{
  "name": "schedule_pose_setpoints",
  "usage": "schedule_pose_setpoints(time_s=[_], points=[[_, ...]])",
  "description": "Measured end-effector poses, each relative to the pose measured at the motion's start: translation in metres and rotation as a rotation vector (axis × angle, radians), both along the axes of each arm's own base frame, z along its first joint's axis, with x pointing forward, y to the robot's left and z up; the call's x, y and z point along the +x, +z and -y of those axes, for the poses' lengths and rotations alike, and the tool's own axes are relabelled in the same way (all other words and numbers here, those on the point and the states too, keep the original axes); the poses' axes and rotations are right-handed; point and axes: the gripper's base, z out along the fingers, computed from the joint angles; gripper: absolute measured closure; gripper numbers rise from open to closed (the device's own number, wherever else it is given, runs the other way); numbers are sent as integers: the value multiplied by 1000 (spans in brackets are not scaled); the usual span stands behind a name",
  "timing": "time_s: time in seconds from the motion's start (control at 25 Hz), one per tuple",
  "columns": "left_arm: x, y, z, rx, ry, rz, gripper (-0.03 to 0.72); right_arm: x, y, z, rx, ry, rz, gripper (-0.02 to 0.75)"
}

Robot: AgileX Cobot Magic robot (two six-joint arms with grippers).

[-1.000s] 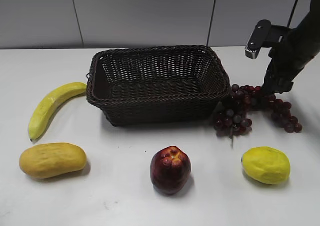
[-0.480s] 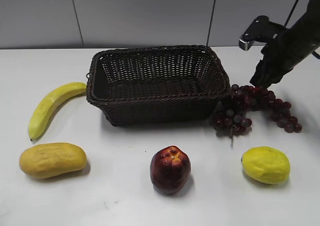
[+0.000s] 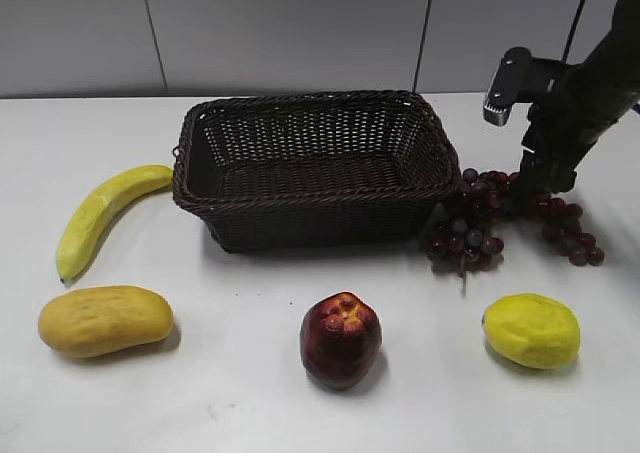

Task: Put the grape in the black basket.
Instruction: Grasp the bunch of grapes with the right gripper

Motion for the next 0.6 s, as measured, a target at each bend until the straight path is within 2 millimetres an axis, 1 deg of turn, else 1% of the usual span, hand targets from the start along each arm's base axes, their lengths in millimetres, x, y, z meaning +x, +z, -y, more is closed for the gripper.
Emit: schedule_pose_setpoints(time_s=[0.2,0.28,0.36,0.4,0.48,0.56,0.6], points=[[0,0,0,0,0,0,472,3,-34,0,-24,30,-66,135],[0,0,0,0,0,0,472,4,-42,0,-29,36,-69,148],[0,0,0,0,0,0,472,5,-45,0,-31,38,-72,177],[0,0,0,0,0,0,472,5,-44,0,-32,38,-69,207],[0,0,0,0,0,0,472,5,-45,0,-33,40,-69,308],[0,0,0,0,0,0,472,5,-45,0,-37,44,-68,474],[0,0,0,0,0,0,472,5,-45,1,-39,45,-68,512]])
